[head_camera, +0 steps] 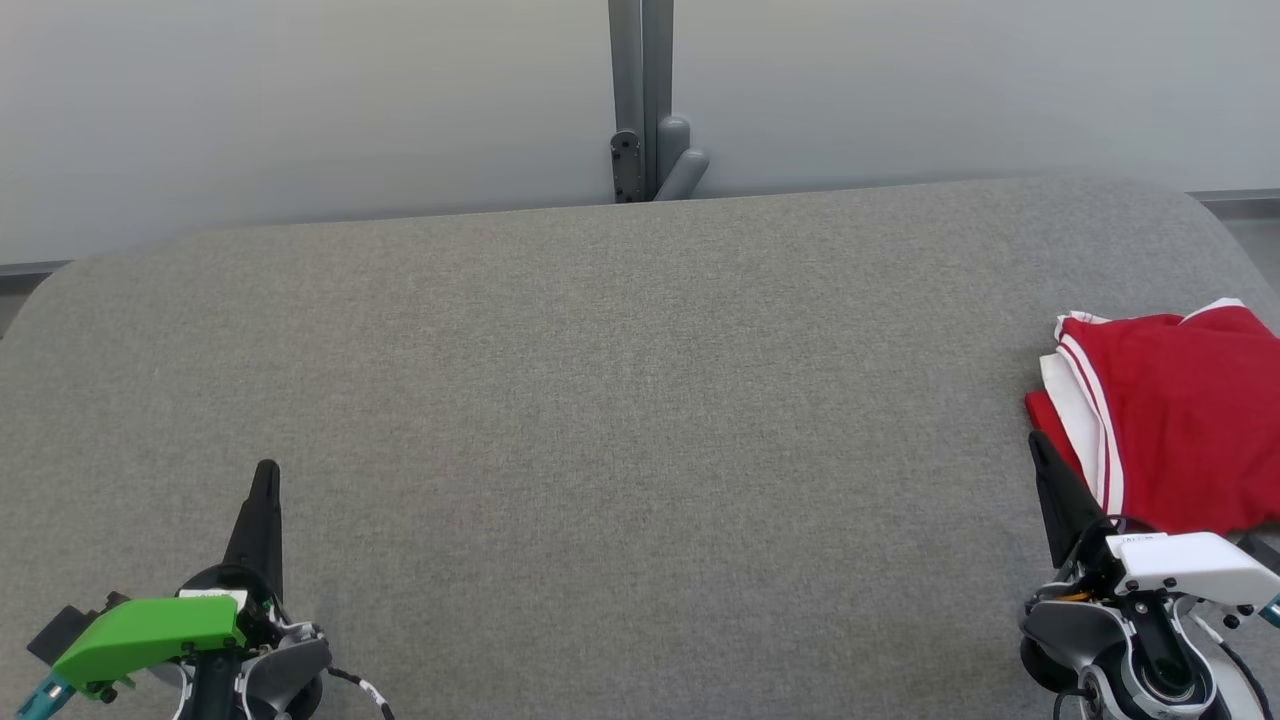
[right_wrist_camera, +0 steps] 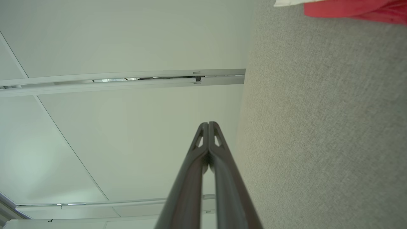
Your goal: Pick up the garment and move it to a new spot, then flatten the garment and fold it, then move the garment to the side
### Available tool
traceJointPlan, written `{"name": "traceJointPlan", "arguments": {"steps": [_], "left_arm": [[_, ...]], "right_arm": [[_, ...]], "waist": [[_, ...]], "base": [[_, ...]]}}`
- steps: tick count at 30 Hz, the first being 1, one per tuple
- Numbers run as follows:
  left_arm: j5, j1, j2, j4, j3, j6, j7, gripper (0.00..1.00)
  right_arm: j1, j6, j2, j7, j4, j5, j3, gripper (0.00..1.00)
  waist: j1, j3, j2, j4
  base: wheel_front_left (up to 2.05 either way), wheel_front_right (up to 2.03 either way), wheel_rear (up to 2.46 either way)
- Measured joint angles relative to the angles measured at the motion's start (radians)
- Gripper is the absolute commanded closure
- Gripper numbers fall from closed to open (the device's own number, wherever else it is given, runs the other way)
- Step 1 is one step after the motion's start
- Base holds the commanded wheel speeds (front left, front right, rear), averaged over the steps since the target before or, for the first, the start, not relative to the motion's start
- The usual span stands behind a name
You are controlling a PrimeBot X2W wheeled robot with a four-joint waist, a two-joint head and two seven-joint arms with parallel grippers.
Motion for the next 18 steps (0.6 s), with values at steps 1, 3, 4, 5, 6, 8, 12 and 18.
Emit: {"name": "traceJointPlan", "arguments": {"steps": [1,3,4,5,6,8,12,18], "left_arm": [[0.000,0.000,0.000,0.000,0.000,0.000,0.000,1.00],[0.000,0.000,0.000,0.000,0.000,0.000,0.000,1.00],[0.000,0.000,0.000,0.000,0.000,0.000,0.000,1.00],[0.000,0.000,0.000,0.000,0.000,0.000,0.000,1.00],[0.000,0.000,0.000,0.000,0.000,0.000,0.000,1.00],[0.000,0.000,0.000,0.000,0.000,0.000,0.000,1.00],[0.000,0.000,0.000,0.000,0.000,0.000,0.000,1.00],[0.000,0.000,0.000,0.000,0.000,0.000,0.000,1.00]], "right_arm": [[0.000,0.000,0.000,0.000,0.000,0.000,0.000,1.00],[0.000,0.000,0.000,0.000,0.000,0.000,0.000,1.00],[0.000,0.000,0.000,0.000,0.000,0.000,0.000,1.00],[0.000,0.000,0.000,0.000,0.000,0.000,0.000,1.00],[0.000,0.000,0.000,0.000,0.000,0.000,0.000,1.00],[0.000,0.000,0.000,0.000,0.000,0.000,0.000,1.00],[0.000,0.000,0.000,0.000,0.000,0.000,0.000,1.00],[0.000,0.000,0.000,0.000,0.000,0.000,0.000,1.00]], "waist": [[0.0000,0.000,0.0000,0.000],[0.0000,0.000,0.0000,0.000],[0.0000,0.000,0.0000,0.000],[0.0000,0.000,0.0000,0.000],[0.0000,0.000,0.0000,0.000],[0.0000,0.000,0.0000,0.000],[0.0000,0.000,0.0000,0.000],[0.0000,0.000,0.0000,0.000]], "base": [[0.00,0.00,0.00],[0.00,0.00,0.00],[0.00,0.00,0.00],[0.00,0.00,0.00],[0.00,0.00,0.00],[0.00,0.00,0.00],[0.00,0.00,0.00],[0.00,0.00,0.00]]}}
